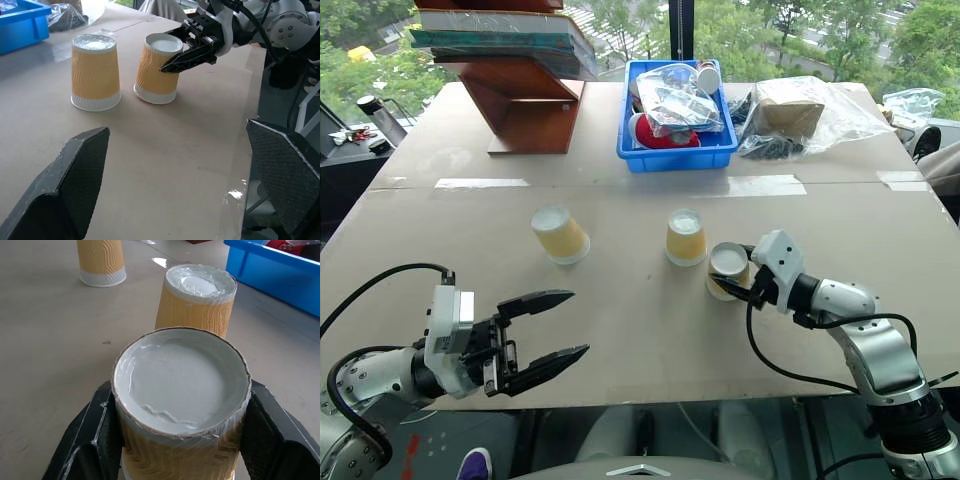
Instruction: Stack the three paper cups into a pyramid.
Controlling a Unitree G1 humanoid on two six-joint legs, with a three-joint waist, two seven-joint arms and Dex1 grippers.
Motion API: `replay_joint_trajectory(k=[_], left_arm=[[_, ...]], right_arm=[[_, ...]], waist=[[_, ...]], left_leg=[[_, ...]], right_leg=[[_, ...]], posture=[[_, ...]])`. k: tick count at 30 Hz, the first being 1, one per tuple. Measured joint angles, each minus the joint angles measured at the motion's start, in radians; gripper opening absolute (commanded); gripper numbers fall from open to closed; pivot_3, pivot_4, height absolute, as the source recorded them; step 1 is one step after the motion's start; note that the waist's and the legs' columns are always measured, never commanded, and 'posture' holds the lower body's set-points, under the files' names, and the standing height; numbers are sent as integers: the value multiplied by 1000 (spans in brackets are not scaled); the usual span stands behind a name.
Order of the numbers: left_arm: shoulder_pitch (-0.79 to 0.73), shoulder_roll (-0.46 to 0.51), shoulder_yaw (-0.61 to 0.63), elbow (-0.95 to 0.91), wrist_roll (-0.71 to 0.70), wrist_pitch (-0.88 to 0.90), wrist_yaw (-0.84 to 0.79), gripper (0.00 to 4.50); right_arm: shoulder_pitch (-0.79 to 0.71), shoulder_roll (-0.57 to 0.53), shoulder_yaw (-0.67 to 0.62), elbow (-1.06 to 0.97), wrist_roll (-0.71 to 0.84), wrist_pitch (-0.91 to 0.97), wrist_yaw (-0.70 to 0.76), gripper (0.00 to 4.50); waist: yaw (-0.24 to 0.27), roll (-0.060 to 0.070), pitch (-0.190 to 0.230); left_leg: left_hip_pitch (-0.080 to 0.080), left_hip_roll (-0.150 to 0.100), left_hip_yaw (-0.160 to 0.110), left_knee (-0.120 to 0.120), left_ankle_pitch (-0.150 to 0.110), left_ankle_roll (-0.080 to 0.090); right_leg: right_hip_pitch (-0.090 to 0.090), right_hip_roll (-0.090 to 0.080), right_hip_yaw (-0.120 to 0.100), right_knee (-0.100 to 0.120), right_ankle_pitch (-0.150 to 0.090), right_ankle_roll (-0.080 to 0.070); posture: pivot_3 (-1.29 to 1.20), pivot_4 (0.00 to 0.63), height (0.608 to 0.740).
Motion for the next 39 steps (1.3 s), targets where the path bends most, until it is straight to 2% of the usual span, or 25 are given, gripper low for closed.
replay_joint_trajectory(k=[4,8,9,17,23,29,34,39], left_arm=[[9,-1,2,-1,0,0,7,4500],[18,-7,0,-5,6,0,18,4500],[20,-7,0,-6,7,-1,19,4500],[0,-20,-2,-5,23,-9,56,4500],[-111,-20,-73,60,54,34,126,4500],[-285,35,-193,158,123,142,174,4500],[-427,38,-291,245,159,179,156,4500],[-702,-65,-466,422,247,222,164,4500]], right_arm=[[-9,14,1,40,-9,-37,15,2288],[-40,31,12,87,-5,-26,34,4238],[-40,34,20,94,-5,-25,38,4456],[-15,-6,-6,4,39,23,60,4456],[138,-124,-163,-136,115,23,112,4456],[251,-198,-364,-193,204,-2,190,4456],[334,-201,-430,-223,255,-13,239,4456],[443,-180,-514,-275,300,-87,304,4456]], waist=[[-1,0,0],[-3,-2,-1],[-2,-1,-1],[3,-1,-1],[7,-1,-1],[0,-2,-1],[6,-2,0],[29,-3,0]], left_leg=[[1,0,0,0,0,0],[1,0,0,0,0,0],[1,0,0,0,0,0],[0,0,-1,0,0,0],[0,0,-1,0,0,0],[1,0,-1,0,0,0],[1,-1,-2,1,0,0],[0,-1,-2,5,0,0]], right_leg=[[1,0,0,0,0,0],[1,0,0,1,0,0],[1,0,0,0,0,0],[1,0,-1,0,0,0],[1,-1,-1,0,0,0],[2,0,-1,0,0,0],[2,1,-1,0,0,0],[4,1,-2,1,0,1]], posture=[[0,150,740],[0,150,740],[0,150,740],[0,150,740],[0,150,740],[0,150,740],[0,150,740],[0,150,740]])
